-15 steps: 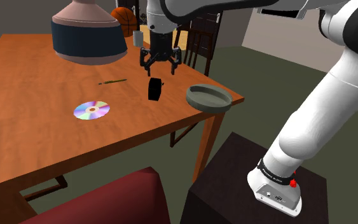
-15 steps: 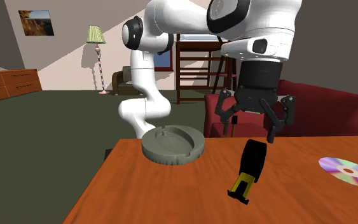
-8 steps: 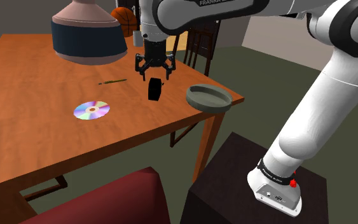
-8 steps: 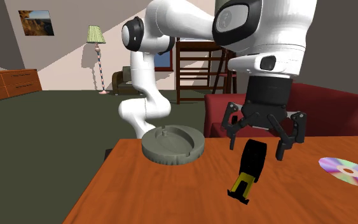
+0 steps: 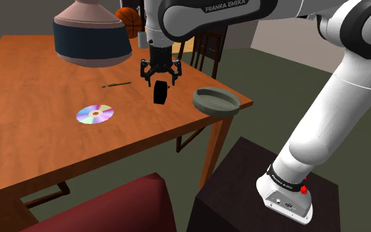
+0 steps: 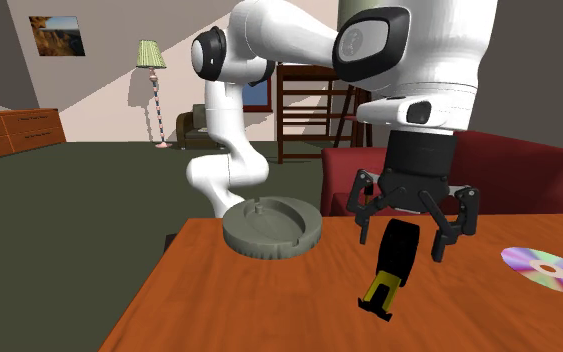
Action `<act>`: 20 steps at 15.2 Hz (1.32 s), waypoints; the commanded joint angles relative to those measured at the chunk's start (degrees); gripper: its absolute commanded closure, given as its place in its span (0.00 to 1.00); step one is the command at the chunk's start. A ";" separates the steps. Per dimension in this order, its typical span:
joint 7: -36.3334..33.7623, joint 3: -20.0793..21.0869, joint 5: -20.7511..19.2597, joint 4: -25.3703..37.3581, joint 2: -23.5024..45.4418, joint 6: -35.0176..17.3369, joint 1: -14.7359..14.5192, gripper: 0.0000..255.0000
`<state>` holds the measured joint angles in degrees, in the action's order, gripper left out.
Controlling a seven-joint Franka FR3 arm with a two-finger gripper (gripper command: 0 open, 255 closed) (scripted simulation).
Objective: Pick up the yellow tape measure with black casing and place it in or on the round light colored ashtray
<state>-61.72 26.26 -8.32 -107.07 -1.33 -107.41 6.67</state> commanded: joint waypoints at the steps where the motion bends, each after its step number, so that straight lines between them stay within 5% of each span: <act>1: 0.00 0.00 0.00 0.00 0.00 0.00 0.00 0.00; 2: 0.00 0.00 0.00 0.00 0.00 0.00 0.00 1.00; 11: 0.00 0.00 0.00 -0.01 0.00 -0.01 0.00 1.00; 20: 0.93 0.05 0.27 6.83 -0.06 6.82 -0.04 1.00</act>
<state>-60.90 26.31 -8.03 -101.12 -1.48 -101.38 6.62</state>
